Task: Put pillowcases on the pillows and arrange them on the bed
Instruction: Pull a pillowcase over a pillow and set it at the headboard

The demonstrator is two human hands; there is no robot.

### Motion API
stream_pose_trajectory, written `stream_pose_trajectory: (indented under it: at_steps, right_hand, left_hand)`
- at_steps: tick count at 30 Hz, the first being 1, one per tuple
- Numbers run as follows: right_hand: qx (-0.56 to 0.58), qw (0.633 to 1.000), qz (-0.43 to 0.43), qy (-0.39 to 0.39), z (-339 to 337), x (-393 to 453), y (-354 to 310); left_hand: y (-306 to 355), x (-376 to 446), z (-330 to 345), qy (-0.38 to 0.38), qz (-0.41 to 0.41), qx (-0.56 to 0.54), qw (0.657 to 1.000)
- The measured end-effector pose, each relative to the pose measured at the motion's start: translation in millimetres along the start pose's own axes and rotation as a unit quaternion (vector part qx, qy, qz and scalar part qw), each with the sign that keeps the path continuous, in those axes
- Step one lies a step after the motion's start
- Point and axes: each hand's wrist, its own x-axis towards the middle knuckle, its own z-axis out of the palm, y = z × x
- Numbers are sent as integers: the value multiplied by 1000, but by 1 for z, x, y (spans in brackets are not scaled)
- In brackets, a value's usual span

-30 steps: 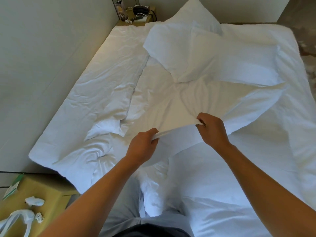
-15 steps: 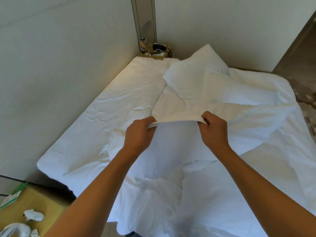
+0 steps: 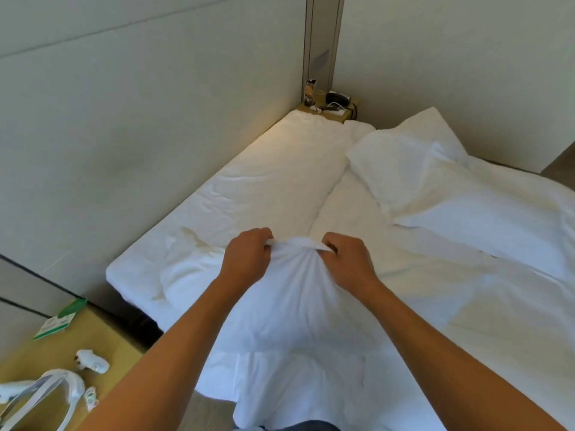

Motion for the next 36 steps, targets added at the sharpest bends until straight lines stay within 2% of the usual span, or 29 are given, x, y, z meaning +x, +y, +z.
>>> stream_pose_trajectory:
  at_steps: [4,8,12,15,19,24,30,36]
  right_hand:
    - [-80,991,27,-101,58,-13,12]
    - [-125,988,42,-82,59,-10,20]
    - [-229,968,49,-87,36,-5,43]
    - [-209,973,85,-46,18,-5,53]
    - [-94,991,92,36,10,-1,44]
    - [-17,996,79,32,14,0,30]
    - [-139,990,3,-9,17,2,39]
    - [-213,973,68,-52,13,-3,70]
  left_hand:
    - [-51,-27,25,-37,-71,-21,997]
    - [-65,-28,30,-28,-75,-61,995]
    - [-68,-18,29,-32,-58,-63,996]
    - [-69,-16,30,-34,-47,-50,997]
    - [-70,-15,25,-28,-41,-11,999]
    - [-74,-11,9,0,-32,49,998]
    - [-85,-19,7,-26,-46,60,997]
    - [-87,-28,34,-115,-70,70,988]
